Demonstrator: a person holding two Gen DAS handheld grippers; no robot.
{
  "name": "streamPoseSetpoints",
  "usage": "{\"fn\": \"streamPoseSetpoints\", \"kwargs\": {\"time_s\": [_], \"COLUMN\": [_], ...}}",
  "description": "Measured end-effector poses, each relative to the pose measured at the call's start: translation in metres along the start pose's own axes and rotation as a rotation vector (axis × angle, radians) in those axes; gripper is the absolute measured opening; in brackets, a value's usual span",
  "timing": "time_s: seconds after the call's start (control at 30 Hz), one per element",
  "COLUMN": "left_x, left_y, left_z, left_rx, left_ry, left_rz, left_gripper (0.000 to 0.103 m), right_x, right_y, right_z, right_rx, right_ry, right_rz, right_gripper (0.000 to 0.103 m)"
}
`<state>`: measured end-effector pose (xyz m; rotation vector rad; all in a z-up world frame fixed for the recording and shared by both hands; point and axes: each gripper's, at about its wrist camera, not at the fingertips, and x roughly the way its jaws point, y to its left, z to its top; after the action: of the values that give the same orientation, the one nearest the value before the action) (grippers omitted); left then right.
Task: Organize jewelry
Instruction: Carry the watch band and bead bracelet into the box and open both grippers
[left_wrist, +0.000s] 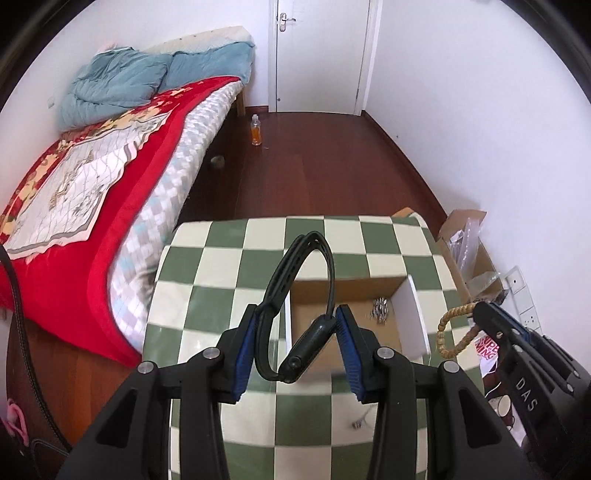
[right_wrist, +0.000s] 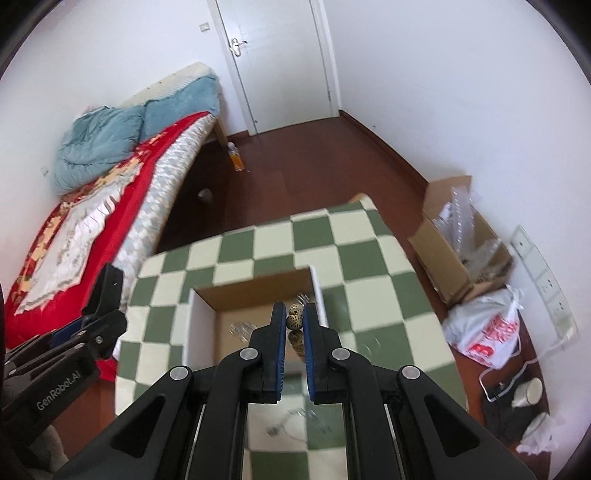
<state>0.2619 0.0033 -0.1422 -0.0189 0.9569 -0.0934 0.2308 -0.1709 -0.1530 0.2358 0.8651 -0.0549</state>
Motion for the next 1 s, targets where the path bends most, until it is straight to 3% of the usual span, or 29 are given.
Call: {"fn": "streamPoseSetpoints", "kwargs": {"time_s": [0.17,0.43,0.63,0.8,0.9,0.93,0.97,1.0], "left_x": [0.042,0.116,0.132,0.137,0.137,0.137,0.135,0.132], "left_y": [0.013,0.027,0.027,0.023,0.021,0.020,0.019,0.019], "left_z": [0.022,0.013,0.015,0.019,0.022,0.023,0.025,0.027], "left_rx": [-0.047,-0.140,-0.202,-0.216,-0.215,-0.204,-0.192,-0.186], "left_ry": [0.107,0.329,0.398,0.433,0.447,0.446,0.438,0.420], "left_rz": [-0.063,-0.155,-0.235,-0.255,-0.240,-0.222,-0.199,-0.192], "left_gripper": [0.038,0.038,0.039,0.044,0.054,0.075,0.090,0.092], "right_x": [0.026,0.082,0.113,0.126,0.131,0.132,0.132,0.132], "right_y": [0.011,0.004,-0.010,-0.019,-0.024,-0.025,-0.026,-0.027], "right_z": [0.024,0.020,0.004,-0.003,-0.004,-0.004,-0.004,-0.004], "right_rx": [0.020,0.047,0.051,0.061,0.074,0.081,0.087,0.091], "right_ry": [0.030,0.169,0.270,0.323,0.352,0.362,0.365,0.370], "right_rz": [0.051,0.066,0.038,0.029,0.018,0.017,0.014,0.010], "right_gripper": [0.009,0.009,0.009,0.010,0.011,0.018,0.027,0.046]}}
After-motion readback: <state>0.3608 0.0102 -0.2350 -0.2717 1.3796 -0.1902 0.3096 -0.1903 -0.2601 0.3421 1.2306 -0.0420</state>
